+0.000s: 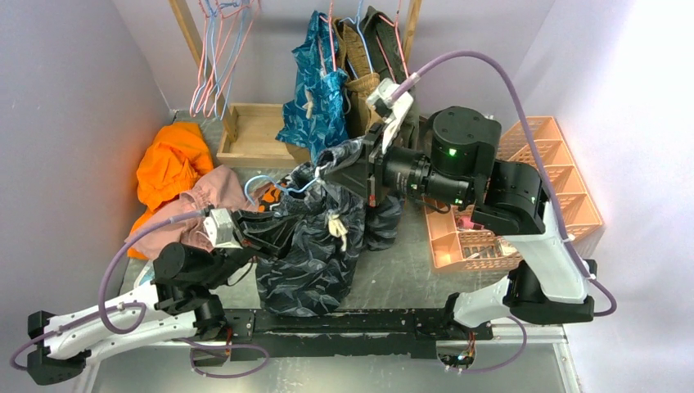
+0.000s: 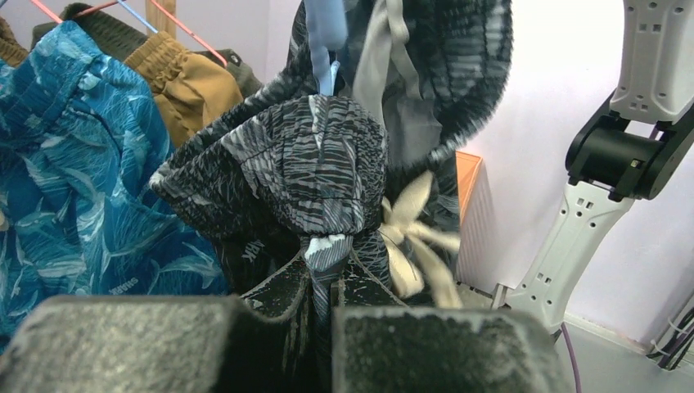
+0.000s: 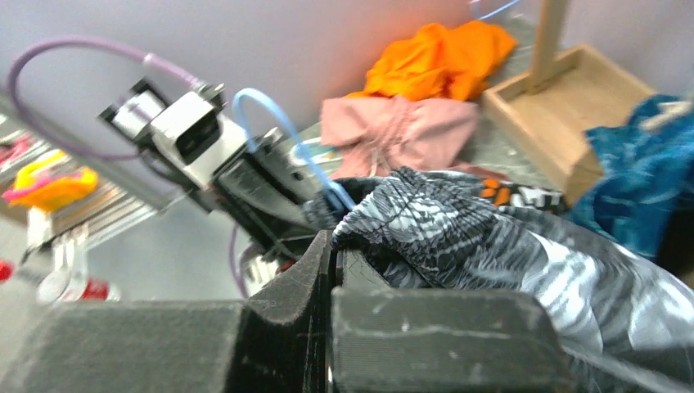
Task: Place the shorts on the hanger
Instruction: Hang the shorts on the hanger.
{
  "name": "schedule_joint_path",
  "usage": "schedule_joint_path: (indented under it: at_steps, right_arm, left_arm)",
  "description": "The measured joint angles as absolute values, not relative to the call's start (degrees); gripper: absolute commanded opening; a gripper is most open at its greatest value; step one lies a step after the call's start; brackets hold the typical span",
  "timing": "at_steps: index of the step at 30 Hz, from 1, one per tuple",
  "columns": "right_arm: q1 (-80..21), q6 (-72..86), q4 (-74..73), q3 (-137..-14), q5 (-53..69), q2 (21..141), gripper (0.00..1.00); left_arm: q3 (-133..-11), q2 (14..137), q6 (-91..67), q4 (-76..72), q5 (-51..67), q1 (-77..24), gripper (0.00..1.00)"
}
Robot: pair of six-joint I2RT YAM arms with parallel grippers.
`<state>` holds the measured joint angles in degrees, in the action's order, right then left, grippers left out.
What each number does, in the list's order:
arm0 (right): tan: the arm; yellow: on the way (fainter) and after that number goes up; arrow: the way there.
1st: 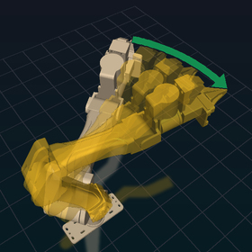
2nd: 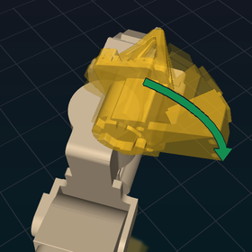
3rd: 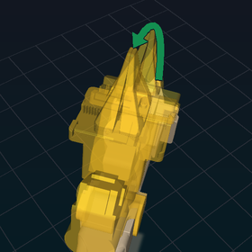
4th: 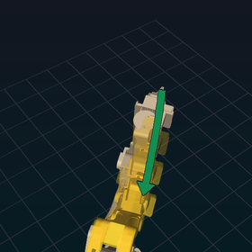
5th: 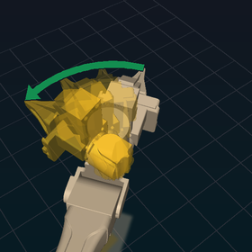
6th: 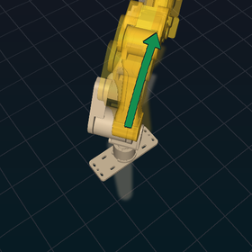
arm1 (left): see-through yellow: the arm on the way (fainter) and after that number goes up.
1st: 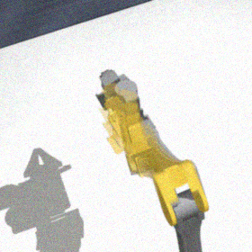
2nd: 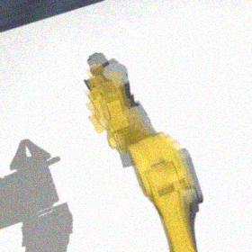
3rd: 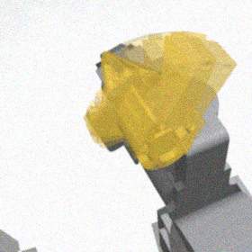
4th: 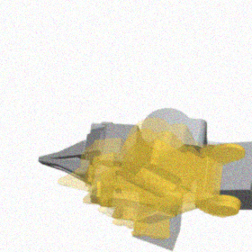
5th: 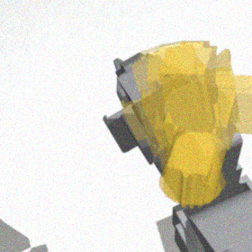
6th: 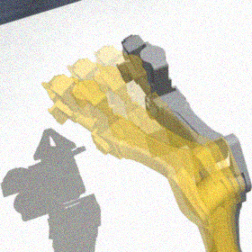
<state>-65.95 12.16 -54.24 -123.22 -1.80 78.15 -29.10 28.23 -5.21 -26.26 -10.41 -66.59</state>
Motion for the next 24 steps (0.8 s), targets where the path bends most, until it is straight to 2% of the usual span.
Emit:
schedule_joint_path:
  at_steps: [6,12,14,15,16,17,19,24]
  right_arm:
    - [-66.57,11.75,-55.51,-119.98,9.61,80.73,0.00]
    - [-69.71,9.47,-59.18,-113.95,13.50,82.83,0.00]
    - [-71.33,8.58,-60.20,-113.19,13.89,82.87,0.35]
    - [-72.03,8.25,-60.53,-113.19,14.00,82.85,0.42]
    - [-72.51,7.92,-60.69,-113.21,14.02,82.72,0.55]
    - [-72.73,7.77,-60.77,-113.23,13.91,82.46,0.61]
    - [-73.12,7.09,-60.71,-113.23,13.41,81.41,0.66]
    - [-73.19,5.43,-57.80,-112.73,12.23,73.78,0.67]
  left_arm:
    - [-32.05,31.62,-4.82,-24.84,-8.27,-66.59,0.07]
    - [-32.27,32.01,-4.75,-24.21,-8.10,-66.59,0.07]
    - [-32.23,31.81,-4.71,-24.25,-8.01,-66.61,0.07]
    - [-32.18,31.68,-4.71,-24.27,-7.77,-66.61,0.07]
    - [-32.14,31.55,-4.71,-24.32,-7.57,-66.61,0.07]
    - [-32.08,31.29,-4.73,-24.45,-7.42,-66.61,0.07]
    - [-31.55,30.35,-4.78,-24.77,-6.96,-66.61,0.07]
    - [-29.17,26.20,-5.19,-23.81,-2.79,-66.61,0.07]
